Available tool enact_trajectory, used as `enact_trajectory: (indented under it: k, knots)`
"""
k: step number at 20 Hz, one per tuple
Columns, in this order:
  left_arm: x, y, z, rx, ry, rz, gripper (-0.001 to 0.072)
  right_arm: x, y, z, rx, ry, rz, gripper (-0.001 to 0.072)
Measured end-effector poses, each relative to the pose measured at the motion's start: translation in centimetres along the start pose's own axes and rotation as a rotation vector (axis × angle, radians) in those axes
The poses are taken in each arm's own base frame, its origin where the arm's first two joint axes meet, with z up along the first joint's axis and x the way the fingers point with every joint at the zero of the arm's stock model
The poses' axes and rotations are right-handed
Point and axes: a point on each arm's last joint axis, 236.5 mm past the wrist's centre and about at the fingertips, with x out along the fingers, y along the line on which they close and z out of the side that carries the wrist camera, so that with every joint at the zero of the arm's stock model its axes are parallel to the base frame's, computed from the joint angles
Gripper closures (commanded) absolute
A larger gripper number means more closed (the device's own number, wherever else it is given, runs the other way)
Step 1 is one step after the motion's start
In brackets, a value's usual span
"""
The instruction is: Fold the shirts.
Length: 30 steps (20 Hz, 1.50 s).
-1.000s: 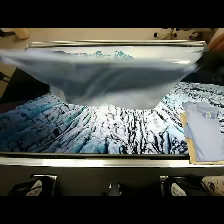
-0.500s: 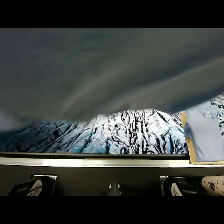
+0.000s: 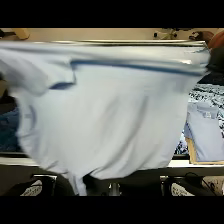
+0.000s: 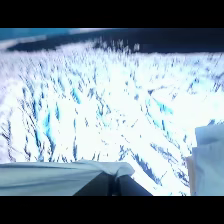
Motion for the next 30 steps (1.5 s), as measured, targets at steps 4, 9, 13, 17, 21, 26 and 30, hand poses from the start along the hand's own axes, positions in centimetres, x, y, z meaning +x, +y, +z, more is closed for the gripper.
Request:
enact_trajectory:
  k: [4,9,13,17,21,26,30]
  knots:
    - [14.1,3.6,-10.9,-0.058,0.343,-0.006,0.069,15.3,-1.0,-3.4,0.001,0.325,0.015,0.0689]
    - [24.6,5.3,-15.3,-0.11,0.398,-0.012,0.069,27.2,0.6,-3.4,-0.011,0.304,0.043,0.0688]
    - [29.2,6.4,-13.6,-0.125,0.323,-0.006,0.0691,30.4,1.6,-0.1,0.047,0.142,0.061,0.0688]
    - [29.1,6.5,-11.0,-0.053,0.305,-0.02,0.0691,29.0,2.0,-0.9,0.042,0.185,0.071,0.0689]
    - [25.9,7.6,-15.4,-0.003,0.555,0.008,0.0691,25.5,1.4,-5.2,0.027,0.38,0.055,0.0689]
    - [22.9,9.1,-27.3,-0.097,0.934,0.049,0.0562,26.1,1.6,-14.3,0.104,0.668,0.078,0.0636]
    - [21.1,8.2,-29.6,-0.166,1.013,0.031,0.031,26.0,1.9,-15.5,0.159,0.698,0.09,0.0276]
